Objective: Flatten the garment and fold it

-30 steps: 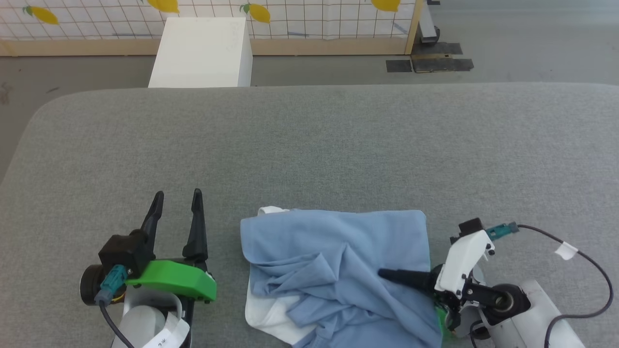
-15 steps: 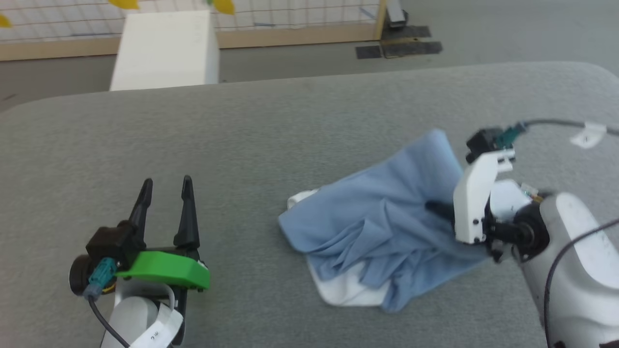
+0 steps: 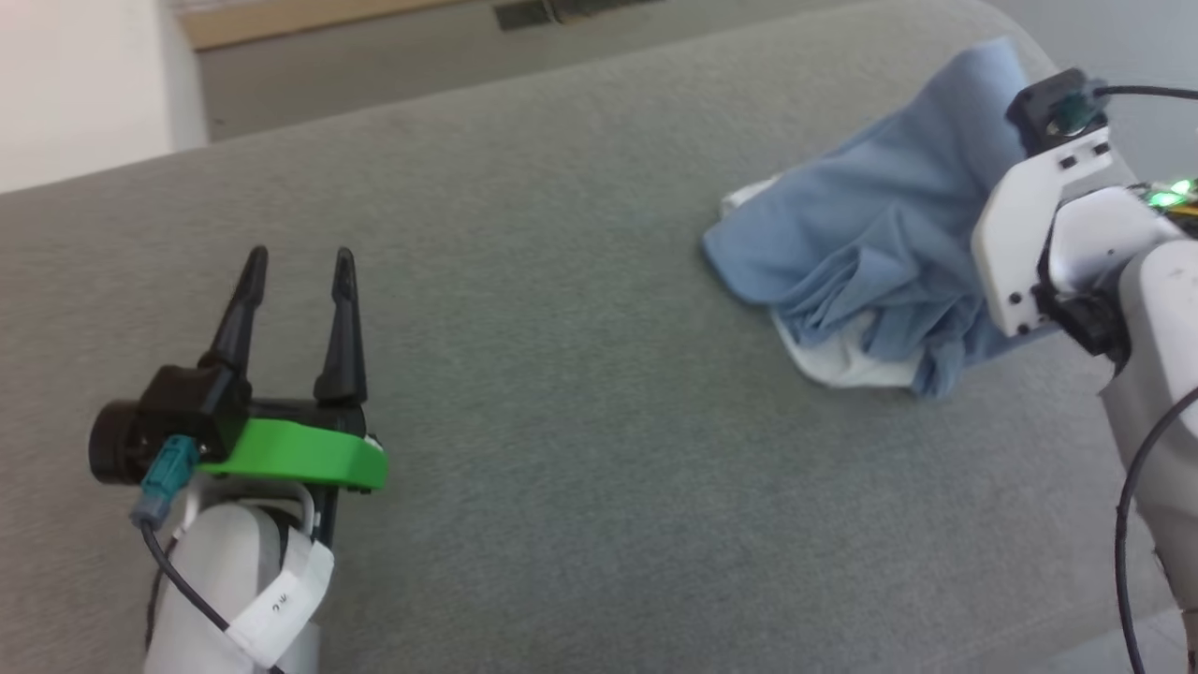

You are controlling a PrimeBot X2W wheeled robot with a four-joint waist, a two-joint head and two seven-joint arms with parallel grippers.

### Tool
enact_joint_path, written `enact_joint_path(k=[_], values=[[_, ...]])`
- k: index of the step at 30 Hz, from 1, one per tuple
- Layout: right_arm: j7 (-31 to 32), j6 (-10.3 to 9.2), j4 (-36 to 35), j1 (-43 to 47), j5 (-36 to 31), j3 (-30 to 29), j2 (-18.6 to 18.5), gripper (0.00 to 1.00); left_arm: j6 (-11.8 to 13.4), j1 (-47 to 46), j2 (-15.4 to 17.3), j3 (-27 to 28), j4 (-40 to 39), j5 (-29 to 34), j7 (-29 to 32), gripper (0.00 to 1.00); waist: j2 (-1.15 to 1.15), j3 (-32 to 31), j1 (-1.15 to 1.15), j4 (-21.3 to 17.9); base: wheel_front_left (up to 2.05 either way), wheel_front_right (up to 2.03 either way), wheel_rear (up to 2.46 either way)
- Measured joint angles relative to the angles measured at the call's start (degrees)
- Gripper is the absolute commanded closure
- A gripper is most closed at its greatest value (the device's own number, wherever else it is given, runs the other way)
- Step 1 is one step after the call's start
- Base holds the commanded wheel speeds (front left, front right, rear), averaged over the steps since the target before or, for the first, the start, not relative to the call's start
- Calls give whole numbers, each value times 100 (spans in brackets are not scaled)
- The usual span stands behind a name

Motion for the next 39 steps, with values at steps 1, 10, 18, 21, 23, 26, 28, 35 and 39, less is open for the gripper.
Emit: enact_joint_path(k=[1, 10, 18, 21, 23, 26, 28, 35, 39], values=[[-180, 0, 80, -52, -134, -55, -12, 100, 0, -37, 45, 3, -33, 29, 3, 0, 0, 88, 0, -79, 0, 0, 0], [-1583, 1, 998, -527, -1168, -861, -9, 100, -2, -252, 474, 18, -414, 157, 314, 0, 0, 833, 1, -557, 0, 0, 0], [-2377, 2, 1658, -826, -2015, -1842, 255, 100, 0, -261, 638, 45, -716, 188, 521, 0, 0, 1324, 1, -697, 0, 0, 0], [-2553, 2, 1848, -867, -2285, -2114, 318, 100, 3, -255, 643, 37, -731, 182, 532, 0, 0, 1357, 1, -667, 0, 0, 0], [-2713, 2, 1922, -891, -2435, -2239, 328, 9, 10, -247, 637, 34, -704, 178, 519, 0, 0, 1322, 1, -645, 0, 0, 0], [-3002, 1, 2006, -903, -2628, -2357, 320, 0, 16, -227, 570, 10, -581, 114, 447, 0, 0, 1192, 1, -599, 0, 0, 0], [-3181, 1, 2052, -902, -2685, -2365, 296, 0, 29, -198, 485, -14, -482, 75, 379, 0, 0, 1079, 1, -557, 0, 0, 0], [-3805, 1, 2142, -720, -2464, -2187, 142, 0, 89, -9, 222, -65, -55, -141, 149, 0, 0, 533, 0, -334, 0, 0, 0], [-4119, 1, 2059, -434, -2008, -1940, 136, 0, 94, 124, 68, -110, 172, -263, 82, 0, 0, 182, 0, -163, 0, 0, 0]])
